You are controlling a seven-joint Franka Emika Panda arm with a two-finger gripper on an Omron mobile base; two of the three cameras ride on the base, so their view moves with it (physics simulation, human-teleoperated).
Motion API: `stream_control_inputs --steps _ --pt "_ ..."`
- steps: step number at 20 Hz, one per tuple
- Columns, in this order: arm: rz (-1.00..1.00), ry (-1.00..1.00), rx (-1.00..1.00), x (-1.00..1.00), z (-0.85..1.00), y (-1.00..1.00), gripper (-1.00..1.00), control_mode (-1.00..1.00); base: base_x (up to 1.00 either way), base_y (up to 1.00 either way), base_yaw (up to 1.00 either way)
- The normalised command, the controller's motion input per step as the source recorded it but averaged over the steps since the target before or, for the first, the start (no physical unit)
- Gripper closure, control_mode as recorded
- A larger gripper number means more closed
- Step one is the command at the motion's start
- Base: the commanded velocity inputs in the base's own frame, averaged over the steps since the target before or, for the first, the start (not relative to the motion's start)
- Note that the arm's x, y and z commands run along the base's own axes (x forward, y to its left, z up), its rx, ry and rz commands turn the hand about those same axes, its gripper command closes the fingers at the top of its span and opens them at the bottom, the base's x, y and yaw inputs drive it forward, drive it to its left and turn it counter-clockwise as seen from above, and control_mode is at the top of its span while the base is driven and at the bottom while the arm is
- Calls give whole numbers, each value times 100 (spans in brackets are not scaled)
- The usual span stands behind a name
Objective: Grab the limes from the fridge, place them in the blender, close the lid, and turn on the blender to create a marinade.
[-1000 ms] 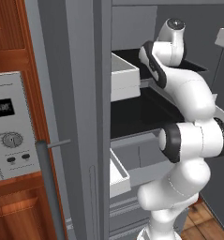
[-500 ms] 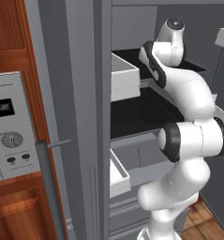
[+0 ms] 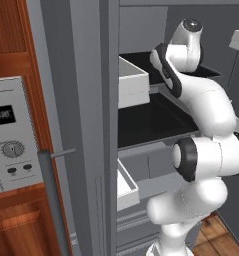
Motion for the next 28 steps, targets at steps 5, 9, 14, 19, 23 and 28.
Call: stream_control_inputs --steps 5,9,14,19,23,28 --pt "10 -34 0 -100 0 5 100 -100 0 0 0" --pt "12 -43 0 -100 14 5 100 -100 0 0 0" --pt "4 -20 0 -100 50 9 100 -100 0 0 0" --pt "3 0 -2 -100 23 19 100 -100 0 0 0" --pt "7 13 -7 -100 6 21 100 -100 0 0 0" --pt "8 17 -6 -100 1 24 100 -100 0 0 0"
